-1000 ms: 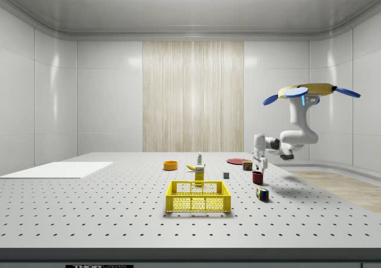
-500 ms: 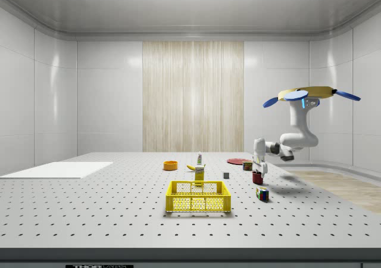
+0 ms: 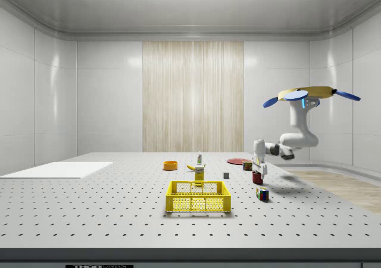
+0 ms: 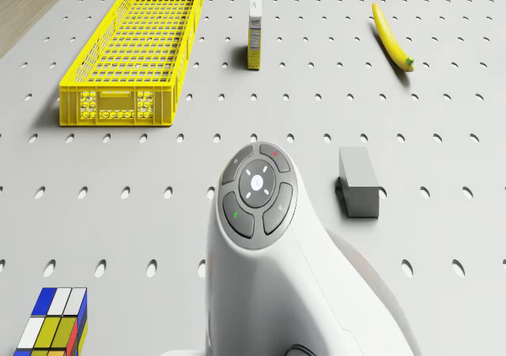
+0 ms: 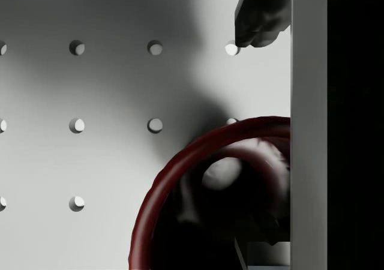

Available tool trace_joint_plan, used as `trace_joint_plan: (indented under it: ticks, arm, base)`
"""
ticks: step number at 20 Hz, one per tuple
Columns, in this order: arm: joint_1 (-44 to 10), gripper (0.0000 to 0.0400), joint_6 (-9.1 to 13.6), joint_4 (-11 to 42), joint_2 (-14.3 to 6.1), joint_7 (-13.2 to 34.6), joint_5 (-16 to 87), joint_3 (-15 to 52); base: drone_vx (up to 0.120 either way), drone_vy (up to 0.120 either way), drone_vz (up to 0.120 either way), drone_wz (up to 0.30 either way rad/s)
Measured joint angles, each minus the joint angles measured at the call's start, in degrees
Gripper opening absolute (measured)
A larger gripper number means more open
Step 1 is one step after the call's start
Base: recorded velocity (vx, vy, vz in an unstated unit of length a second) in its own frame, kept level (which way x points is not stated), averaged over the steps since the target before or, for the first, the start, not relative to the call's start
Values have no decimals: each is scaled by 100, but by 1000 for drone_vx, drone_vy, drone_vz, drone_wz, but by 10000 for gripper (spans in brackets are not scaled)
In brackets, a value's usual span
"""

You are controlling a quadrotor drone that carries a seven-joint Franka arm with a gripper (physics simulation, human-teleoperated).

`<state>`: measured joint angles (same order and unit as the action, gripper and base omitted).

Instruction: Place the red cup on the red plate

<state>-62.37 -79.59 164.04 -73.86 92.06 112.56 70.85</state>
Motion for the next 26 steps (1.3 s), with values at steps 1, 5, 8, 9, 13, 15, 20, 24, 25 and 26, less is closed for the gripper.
trace_joint_plan:
  ticks: [1, 5, 8, 9, 13, 15, 20, 24, 25, 26]
  arm:
    - [-29, 400, -15, -24, -9, 6, -11, 13]
    - [-107, 400, -84, -86, -62, 26, -37, 36]
    - [-141, 400, -156, -119, -116, 35, -18, 5]
    - [-151, 400, -176, -127, -132, 38, -16, -1]
    - [-183, 298, -247, -146, -196, 55, -26, -7]
    - [-196, 220, -278, -152, -226, 64, -35, -6]
    - [-226, 134, -349, -162, -299, 87, -65, 5]
    - [-248, 113, -401, -167, -355, 104, -91, 16]
    - [-253, 110, -413, -168, -368, 109, -97, 18]
    - [-258, 108, -426, -170, -382, 113, -104, 21]
  base:
    - [0, 0, 0, 0]
    - [0, 0, 0, 0]
    - [0, 0, 0, 0]
    - [0, 0, 0, 0]
    - [0, 0, 0, 0]
    - [0, 0, 0, 0]
    - [0, 0, 0, 0]
    - [0, 0, 0, 0]
    - [0, 0, 0, 0]
    - [0, 0, 0, 0]
